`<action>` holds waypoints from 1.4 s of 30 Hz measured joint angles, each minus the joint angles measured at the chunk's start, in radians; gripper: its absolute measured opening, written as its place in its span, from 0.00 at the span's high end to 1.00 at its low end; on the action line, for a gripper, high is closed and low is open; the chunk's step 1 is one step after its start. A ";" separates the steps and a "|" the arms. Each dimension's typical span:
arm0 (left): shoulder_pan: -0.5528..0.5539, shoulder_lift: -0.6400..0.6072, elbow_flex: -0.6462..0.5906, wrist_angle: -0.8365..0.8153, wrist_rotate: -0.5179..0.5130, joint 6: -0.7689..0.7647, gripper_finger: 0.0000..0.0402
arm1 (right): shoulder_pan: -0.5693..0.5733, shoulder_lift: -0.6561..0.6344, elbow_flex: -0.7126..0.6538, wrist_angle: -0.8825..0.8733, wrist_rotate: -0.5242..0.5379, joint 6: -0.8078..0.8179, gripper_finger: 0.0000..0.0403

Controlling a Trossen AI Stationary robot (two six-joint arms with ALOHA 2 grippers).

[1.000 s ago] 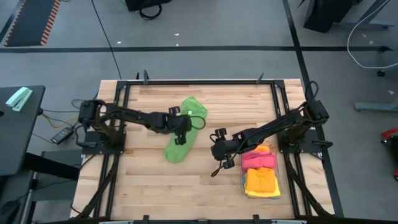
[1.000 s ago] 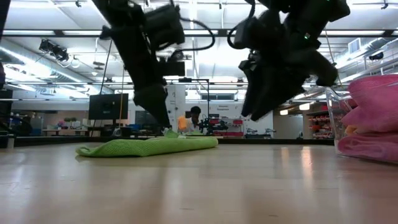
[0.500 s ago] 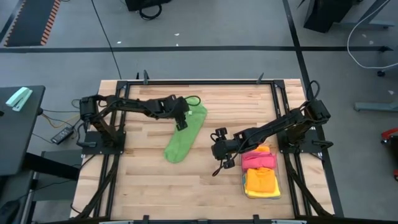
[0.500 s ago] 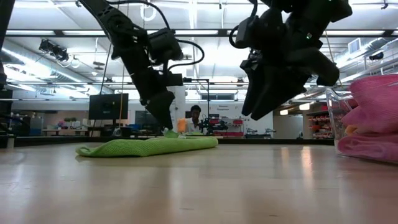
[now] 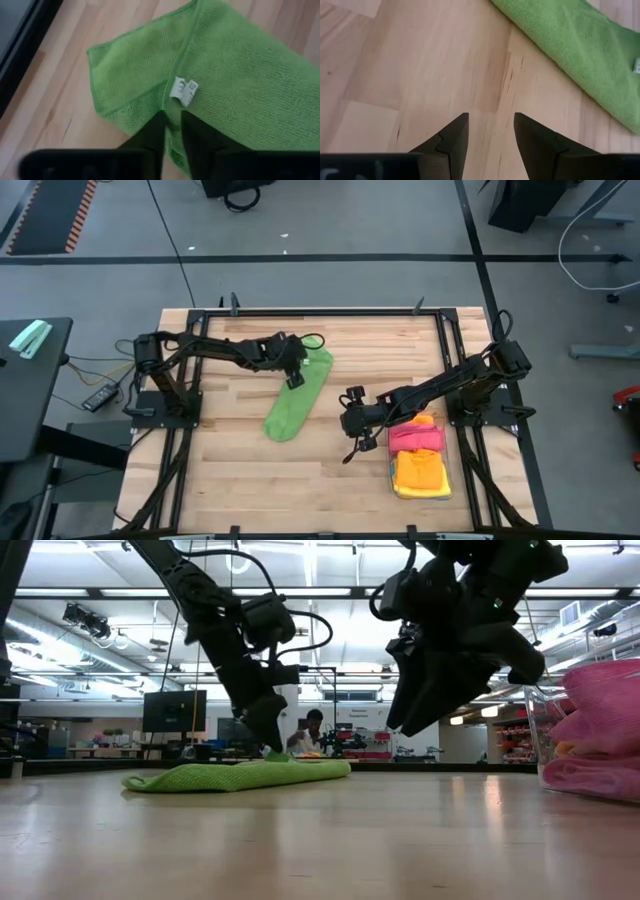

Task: Fold microfiber towels
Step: Fold the green towel

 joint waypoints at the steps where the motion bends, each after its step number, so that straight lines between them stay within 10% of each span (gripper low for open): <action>1: 0.000 -0.002 0.000 -0.004 0.000 0.000 0.87 | 0.000 0.000 0.000 0.003 0.000 -0.005 0.59; 20: -0.230 -0.099 0.117 -0.072 0.300 -0.052 0.98 | 0.000 -0.186 0.000 -0.018 0.040 0.025 0.59; 42: -0.440 0.141 0.119 0.197 0.335 -0.212 0.99 | -0.017 -0.198 0.000 -0.034 0.038 0.002 0.59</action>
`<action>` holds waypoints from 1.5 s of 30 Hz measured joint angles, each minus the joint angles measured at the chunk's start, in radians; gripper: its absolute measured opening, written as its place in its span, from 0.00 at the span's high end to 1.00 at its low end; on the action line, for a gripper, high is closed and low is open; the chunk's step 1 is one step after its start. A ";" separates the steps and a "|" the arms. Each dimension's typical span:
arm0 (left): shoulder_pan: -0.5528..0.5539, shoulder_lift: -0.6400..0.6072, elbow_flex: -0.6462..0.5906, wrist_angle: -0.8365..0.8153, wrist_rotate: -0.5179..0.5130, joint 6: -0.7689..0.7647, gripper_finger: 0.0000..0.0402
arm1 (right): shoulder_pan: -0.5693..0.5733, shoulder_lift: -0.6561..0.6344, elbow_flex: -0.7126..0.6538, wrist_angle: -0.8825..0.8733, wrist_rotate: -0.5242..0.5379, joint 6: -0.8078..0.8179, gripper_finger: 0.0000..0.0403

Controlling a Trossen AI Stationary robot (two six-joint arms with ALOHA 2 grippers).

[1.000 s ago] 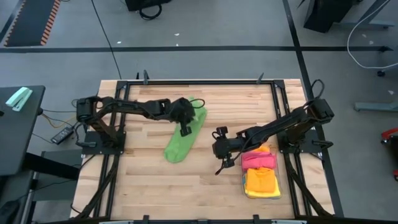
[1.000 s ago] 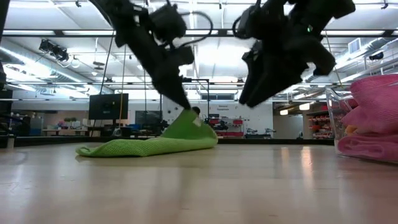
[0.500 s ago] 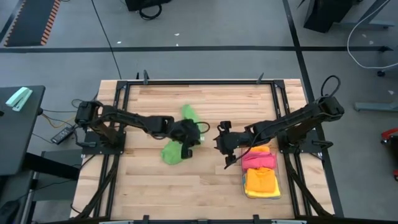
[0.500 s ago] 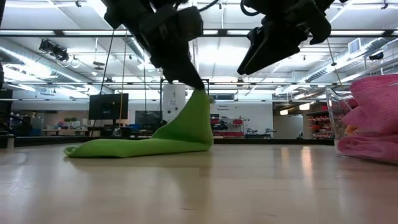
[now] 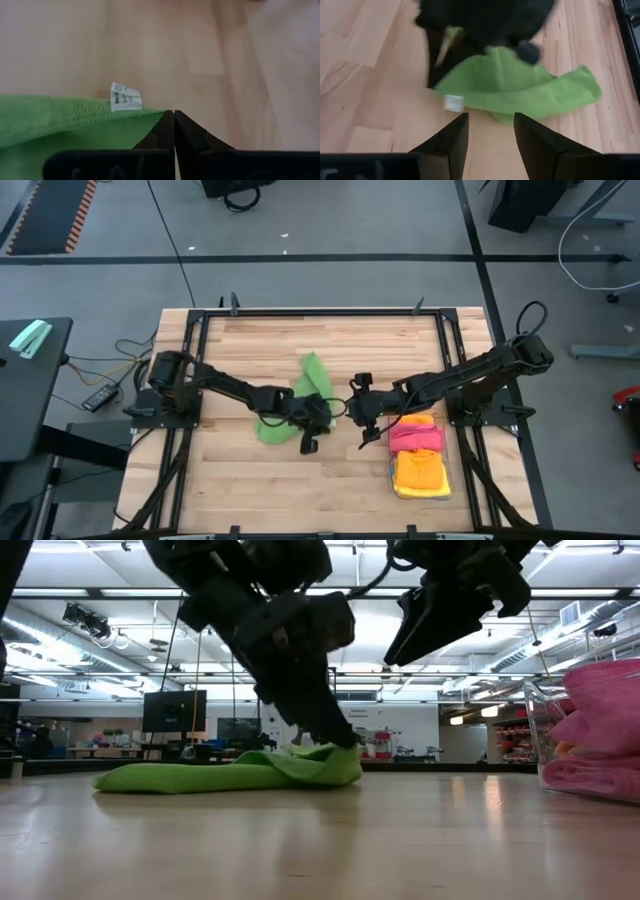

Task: Fold microfiber towels
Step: Fold the green towel

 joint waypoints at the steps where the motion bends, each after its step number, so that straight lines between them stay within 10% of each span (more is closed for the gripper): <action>1: -0.008 0.016 0.000 0.020 0.018 -0.002 0.99 | -0.003 0.000 0.000 -0.002 0.000 0.000 0.59; 16: -0.129 0.135 0.000 0.304 0.213 -0.056 0.97 | -0.009 0.000 0.000 -0.014 0.005 0.000 0.59; 33: -0.177 0.092 0.000 0.287 0.347 -0.058 0.50 | -0.009 0.000 0.000 -0.014 0.006 0.012 0.59; 45: 0.005 0.042 0.000 0.110 -0.145 0.070 0.55 | -0.009 0.000 0.000 -0.015 -0.010 0.016 0.59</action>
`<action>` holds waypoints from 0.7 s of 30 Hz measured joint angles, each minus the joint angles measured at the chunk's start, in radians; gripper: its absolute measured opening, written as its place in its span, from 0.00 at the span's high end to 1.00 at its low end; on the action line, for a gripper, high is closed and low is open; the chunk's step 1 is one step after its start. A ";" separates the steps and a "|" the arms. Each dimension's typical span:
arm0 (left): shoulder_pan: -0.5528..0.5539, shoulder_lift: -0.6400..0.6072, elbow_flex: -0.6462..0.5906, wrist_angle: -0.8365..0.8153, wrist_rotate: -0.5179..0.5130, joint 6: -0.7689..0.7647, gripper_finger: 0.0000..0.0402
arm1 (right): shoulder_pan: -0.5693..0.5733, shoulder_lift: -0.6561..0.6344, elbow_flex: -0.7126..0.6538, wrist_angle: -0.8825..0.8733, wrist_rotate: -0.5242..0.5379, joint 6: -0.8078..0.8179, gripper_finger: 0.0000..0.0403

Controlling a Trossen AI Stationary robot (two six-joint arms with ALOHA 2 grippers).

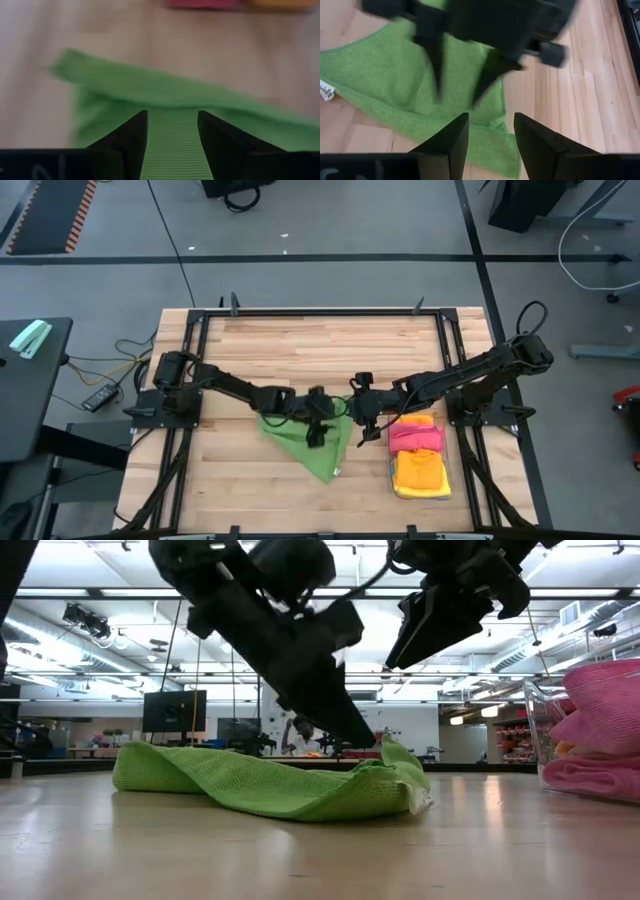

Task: Fold microfiber towels
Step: Fold the green towel

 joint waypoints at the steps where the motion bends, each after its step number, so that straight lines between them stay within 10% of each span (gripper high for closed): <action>1: 0.012 0.000 0.000 -0.004 -0.027 0.029 0.55 | 0.000 0.000 0.000 -0.001 0.000 0.001 0.59; 21: 0.123 0.073 -0.001 0.042 -0.079 0.326 0.56 | 0.000 0.001 -0.032 0.018 -0.003 0.005 0.59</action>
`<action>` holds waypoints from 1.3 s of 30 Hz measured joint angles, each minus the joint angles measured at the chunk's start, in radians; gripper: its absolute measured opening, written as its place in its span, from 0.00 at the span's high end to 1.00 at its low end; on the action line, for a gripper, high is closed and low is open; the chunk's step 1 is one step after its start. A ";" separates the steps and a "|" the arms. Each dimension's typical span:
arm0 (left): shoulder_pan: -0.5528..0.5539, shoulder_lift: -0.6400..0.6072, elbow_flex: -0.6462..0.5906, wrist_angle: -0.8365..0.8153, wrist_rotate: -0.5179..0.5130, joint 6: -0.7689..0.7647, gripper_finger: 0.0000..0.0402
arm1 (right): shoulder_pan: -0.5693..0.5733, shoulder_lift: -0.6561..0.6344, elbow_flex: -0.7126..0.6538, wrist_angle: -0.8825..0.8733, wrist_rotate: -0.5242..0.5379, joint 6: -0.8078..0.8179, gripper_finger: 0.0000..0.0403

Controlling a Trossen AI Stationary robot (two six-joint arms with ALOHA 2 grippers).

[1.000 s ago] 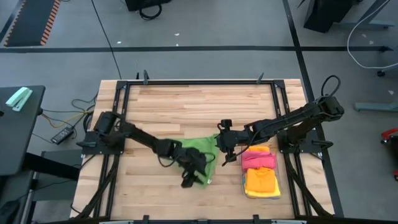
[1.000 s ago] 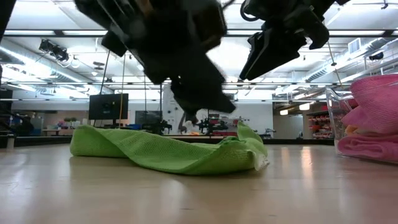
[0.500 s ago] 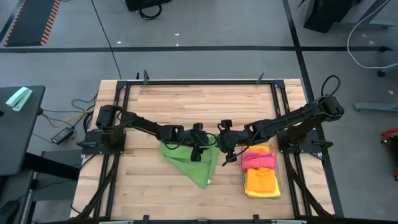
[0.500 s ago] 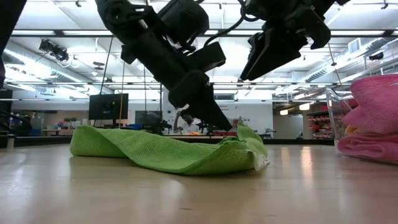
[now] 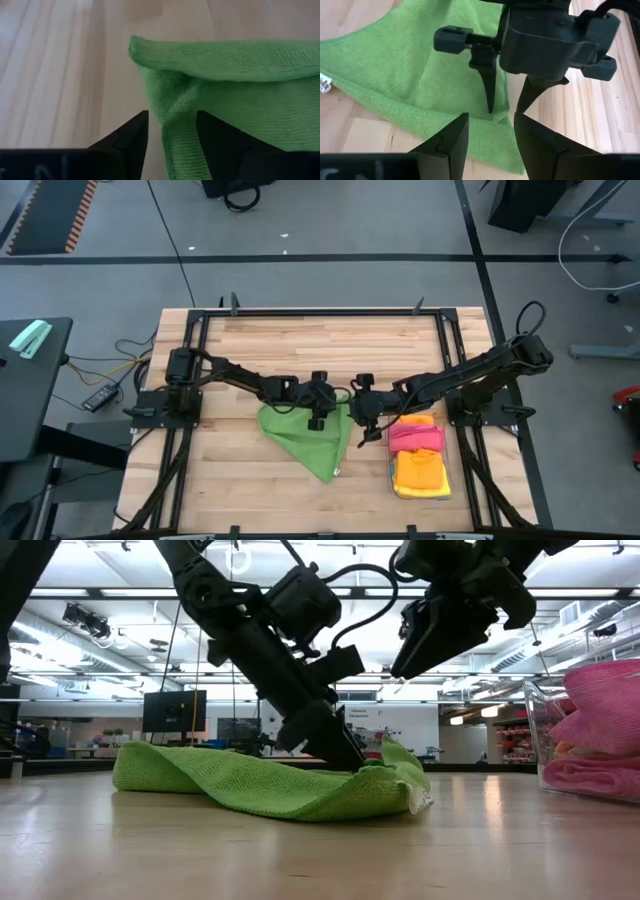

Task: Fold microfiber towels
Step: Fold the green towel

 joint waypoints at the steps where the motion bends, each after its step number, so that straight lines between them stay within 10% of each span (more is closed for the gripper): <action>1: 0.001 0.000 0.000 0.004 0.000 0.000 0.57 | 0.000 0.000 0.000 0.002 0.000 0.002 0.59; 15: 0.001 0.000 0.000 0.024 0.082 -0.030 0.96 | 0.000 0.000 -0.001 0.006 0.001 0.010 0.59; 39: 0.259 -0.332 0.000 -0.712 -0.396 -0.220 0.98 | 0.001 0.000 -0.001 -0.002 0.001 0.049 0.59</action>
